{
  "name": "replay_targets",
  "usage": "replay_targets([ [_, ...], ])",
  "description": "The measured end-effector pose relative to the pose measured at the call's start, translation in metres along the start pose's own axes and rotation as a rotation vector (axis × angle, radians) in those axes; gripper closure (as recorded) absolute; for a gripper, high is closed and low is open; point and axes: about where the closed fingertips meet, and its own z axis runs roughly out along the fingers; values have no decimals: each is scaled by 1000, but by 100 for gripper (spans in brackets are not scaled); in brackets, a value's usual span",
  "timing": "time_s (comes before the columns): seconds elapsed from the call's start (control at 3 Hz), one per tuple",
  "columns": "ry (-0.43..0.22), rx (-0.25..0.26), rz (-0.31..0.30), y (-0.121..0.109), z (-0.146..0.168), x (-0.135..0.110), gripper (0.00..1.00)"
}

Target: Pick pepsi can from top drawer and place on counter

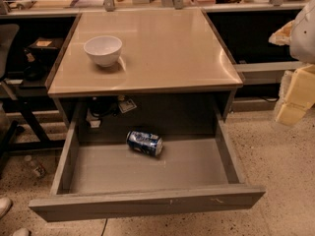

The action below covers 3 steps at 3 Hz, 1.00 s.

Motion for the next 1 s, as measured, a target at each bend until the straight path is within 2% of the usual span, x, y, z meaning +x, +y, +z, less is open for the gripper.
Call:
replay_targets([
  [0.67, -21, 9, 10, 8, 5, -2, 0],
  [1.0, -35, 1, 30, 22, 24, -10, 0],
])
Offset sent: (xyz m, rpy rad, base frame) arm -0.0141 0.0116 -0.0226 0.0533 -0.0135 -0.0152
